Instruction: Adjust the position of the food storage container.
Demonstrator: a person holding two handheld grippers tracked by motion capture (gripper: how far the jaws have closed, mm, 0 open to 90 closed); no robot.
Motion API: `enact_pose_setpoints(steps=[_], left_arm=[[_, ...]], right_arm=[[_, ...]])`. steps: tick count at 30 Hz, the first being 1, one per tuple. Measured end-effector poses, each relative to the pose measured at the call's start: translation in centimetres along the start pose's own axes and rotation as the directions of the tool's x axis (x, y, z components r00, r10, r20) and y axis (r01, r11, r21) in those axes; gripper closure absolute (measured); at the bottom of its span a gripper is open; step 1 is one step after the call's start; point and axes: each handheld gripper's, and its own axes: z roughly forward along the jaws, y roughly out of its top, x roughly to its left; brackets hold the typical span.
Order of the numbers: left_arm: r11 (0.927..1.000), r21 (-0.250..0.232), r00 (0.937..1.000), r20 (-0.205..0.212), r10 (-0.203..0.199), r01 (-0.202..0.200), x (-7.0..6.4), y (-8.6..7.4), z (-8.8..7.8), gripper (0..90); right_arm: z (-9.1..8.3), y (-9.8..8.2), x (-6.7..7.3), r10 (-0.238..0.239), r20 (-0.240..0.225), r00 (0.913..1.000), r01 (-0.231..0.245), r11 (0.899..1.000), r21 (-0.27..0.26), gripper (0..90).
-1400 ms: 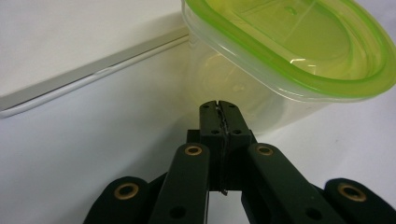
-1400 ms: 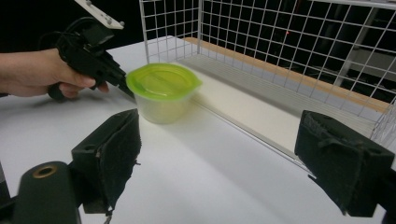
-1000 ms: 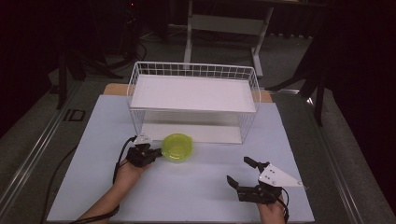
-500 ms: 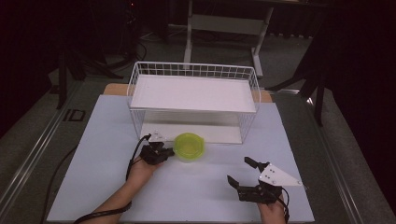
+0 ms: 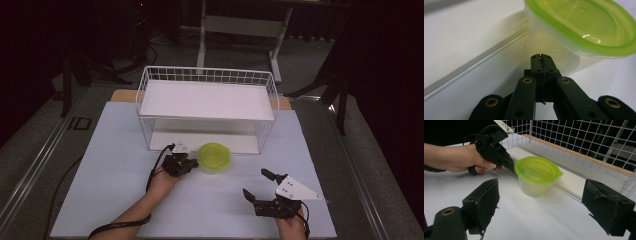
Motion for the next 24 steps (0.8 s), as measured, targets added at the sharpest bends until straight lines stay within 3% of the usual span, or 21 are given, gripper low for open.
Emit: enact_pose_setpoints(steps=[3,5,6,8,11,15,16,17,18,20,24], left_arm=[[1.0000,-0.002,0.9999,0.010,-0.002,0.002,0.2,-0.6,-0.9,88.3],[0.9996,-0.017,0.9993,0.032,-0.022,0.022,0.2,-1.0,-2.0,80.6],[0.9993,-0.030,0.9987,0.047,-0.020,0.021,0.3,-1.1,-2.4,76.7],[0.9988,-0.049,0.9995,0.031,0.001,0.000,-0.1,-1.4,-3.5,68.3],[0.9968,-0.080,0.9985,0.055,0.005,-0.001,-0.6,-2.0,-5.4,56.5],[0.9915,-0.130,0.9933,0.115,0.012,0.003,-1.2,-2.7,-7.3,29.4],[0.9905,-0.137,0.9938,0.111,0.007,0.008,-1.5,-2.7,-7.8,19.0],[0.9900,-0.141,0.9957,0.093,0.000,0.013,-1.7,-2.9,-8.2,14.2],[0.9898,-0.141,0.9955,0.094,-0.002,0.015,-2.0,-3.1,-8.9,14.3],[0.9891,-0.144,0.9946,0.102,-0.015,0.030,-2.4,-3.4,-9.6,3.5],[0.9776,-0.198,0.9899,0.134,-0.046,0.073,-3.0,-4.1,-11.1,2.5]], right_arm=[[0.0,0.0,0.1,-0.010,0.006,0.9999,0.010,1.000,0.002,14.2],[0.0,0.0,0.0,-0.003,0.004,1.0000,0.003,1.000,0.000,14.2],[0.0,0.0,0.0,-0.002,0.004,1.0000,0.002,1.000,-0.001,14.2],[0.0,0.0,0.1,-0.007,0.004,1.0000,0.007,1.000,0.003,14.2],[0.1,0.0,0.3,-0.019,0.003,0.9998,0.019,1.000,0.006,14.3],[0.2,0.1,0.7,-0.025,-0.002,0.9997,0.025,1.000,0.006,14.2],[0.2,0.1,0.7,-0.027,-0.005,0.9996,0.027,1.000,0.005,14.2],[0.3,0.1,0.8,-0.026,-0.008,0.9996,0.026,1.000,0.007,14.2],[0.3,0.1,0.8,-0.024,-0.010,0.9997,0.024,1.000,0.010,14.2],[0.4,0.2,1.0,-0.022,-0.023,0.9995,0.022,1.000,0.019,13.0],[0.5,0.3,1.4,-0.025,-0.041,0.9988,0.026,0.999,0.029,12.4]])
